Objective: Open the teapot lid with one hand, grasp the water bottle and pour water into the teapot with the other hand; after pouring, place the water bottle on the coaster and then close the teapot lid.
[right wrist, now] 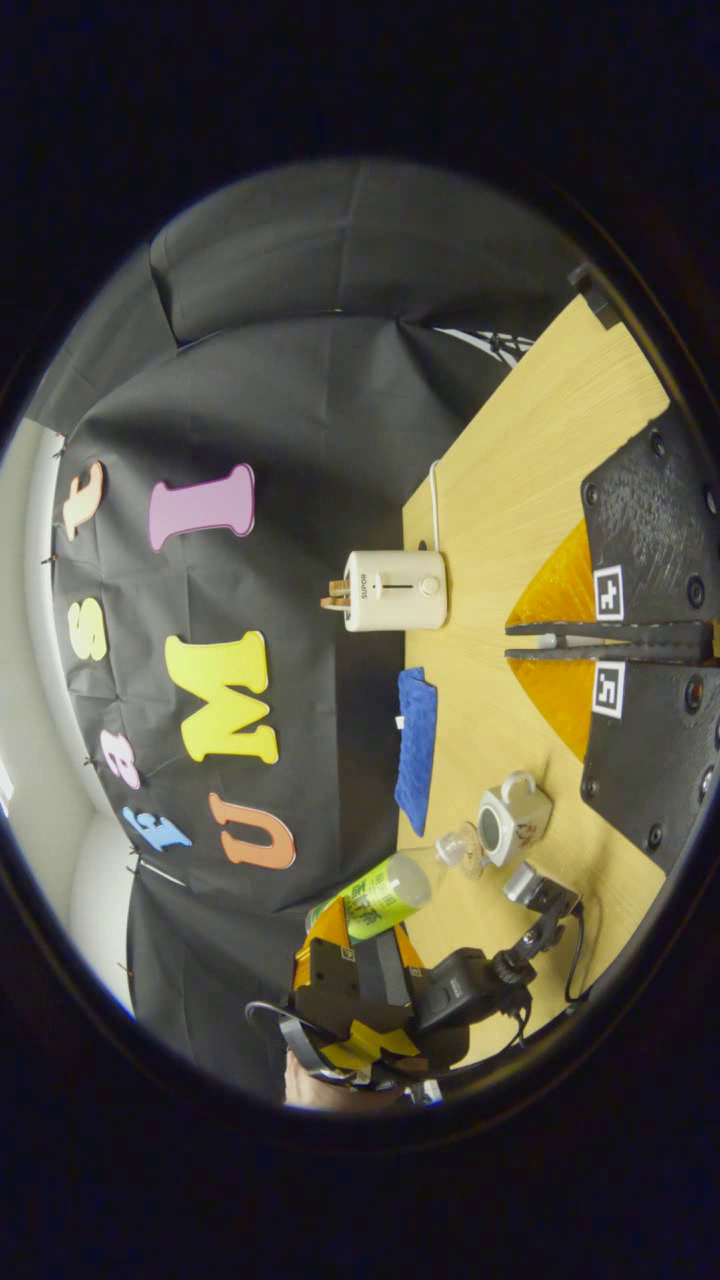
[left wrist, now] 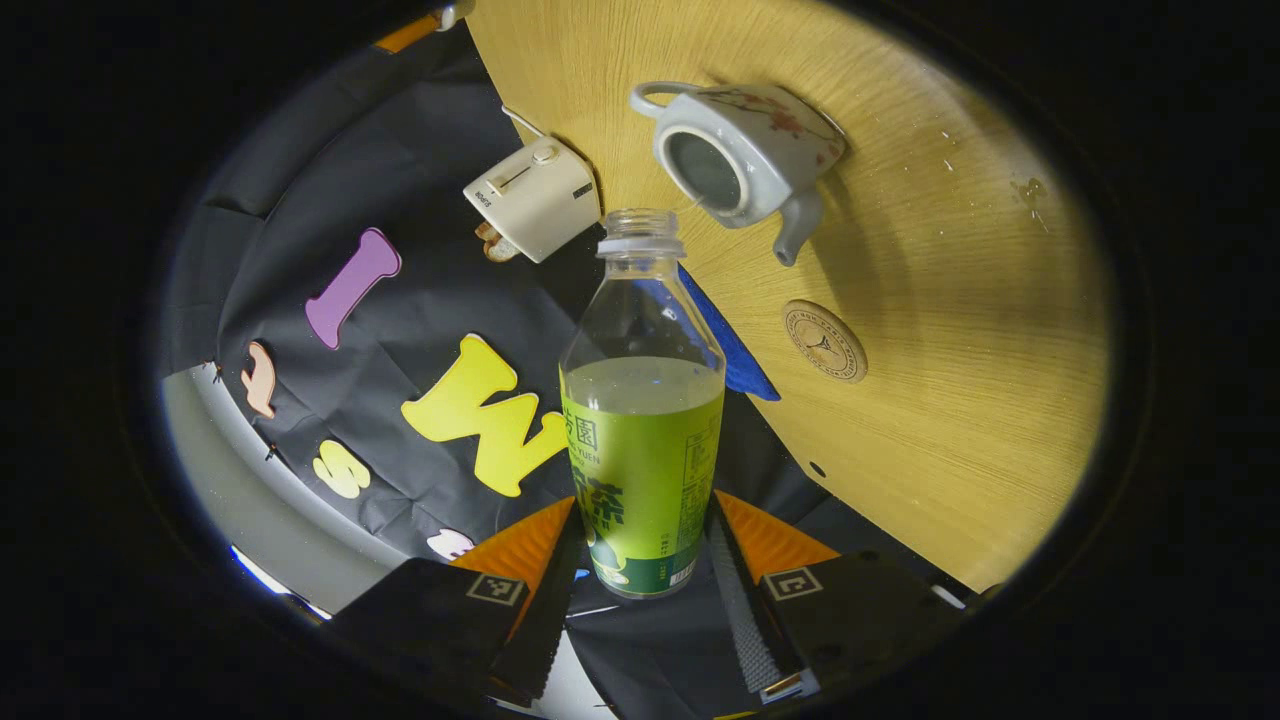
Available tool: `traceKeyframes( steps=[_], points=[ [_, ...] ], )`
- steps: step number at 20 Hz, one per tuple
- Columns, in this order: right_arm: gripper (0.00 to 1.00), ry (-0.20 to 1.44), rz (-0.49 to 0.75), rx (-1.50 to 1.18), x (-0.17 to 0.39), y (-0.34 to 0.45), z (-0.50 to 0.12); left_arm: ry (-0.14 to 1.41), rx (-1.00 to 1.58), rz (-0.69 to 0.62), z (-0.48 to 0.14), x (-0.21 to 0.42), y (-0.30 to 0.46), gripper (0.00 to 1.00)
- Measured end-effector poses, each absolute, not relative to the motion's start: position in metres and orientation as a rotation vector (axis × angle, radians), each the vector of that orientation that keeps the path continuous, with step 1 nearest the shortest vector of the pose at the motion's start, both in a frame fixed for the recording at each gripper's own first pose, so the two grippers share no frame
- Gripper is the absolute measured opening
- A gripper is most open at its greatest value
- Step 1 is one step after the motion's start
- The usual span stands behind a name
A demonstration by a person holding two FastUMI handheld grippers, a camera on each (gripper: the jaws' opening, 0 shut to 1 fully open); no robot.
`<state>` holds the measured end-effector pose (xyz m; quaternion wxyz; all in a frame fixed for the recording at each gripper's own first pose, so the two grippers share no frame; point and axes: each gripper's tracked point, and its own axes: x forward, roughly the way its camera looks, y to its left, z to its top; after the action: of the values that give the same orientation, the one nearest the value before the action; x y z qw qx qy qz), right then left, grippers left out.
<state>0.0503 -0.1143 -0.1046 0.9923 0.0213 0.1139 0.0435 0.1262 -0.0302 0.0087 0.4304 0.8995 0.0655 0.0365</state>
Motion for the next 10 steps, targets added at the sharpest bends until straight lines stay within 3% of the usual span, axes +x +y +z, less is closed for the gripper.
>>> traceKeyframes(
  steps=[6,10],
  points=[
    [0.00,0.223,0.079,0.052,0.050,-0.116,-0.100,0.188,2.109,0.076,0.001,0.130,-0.023,0.72],
    [0.00,0.207,0.071,0.087,0.049,-0.119,-0.092,0.264,1.721,0.036,-0.025,0.126,-0.001,0.71]
  ],
)
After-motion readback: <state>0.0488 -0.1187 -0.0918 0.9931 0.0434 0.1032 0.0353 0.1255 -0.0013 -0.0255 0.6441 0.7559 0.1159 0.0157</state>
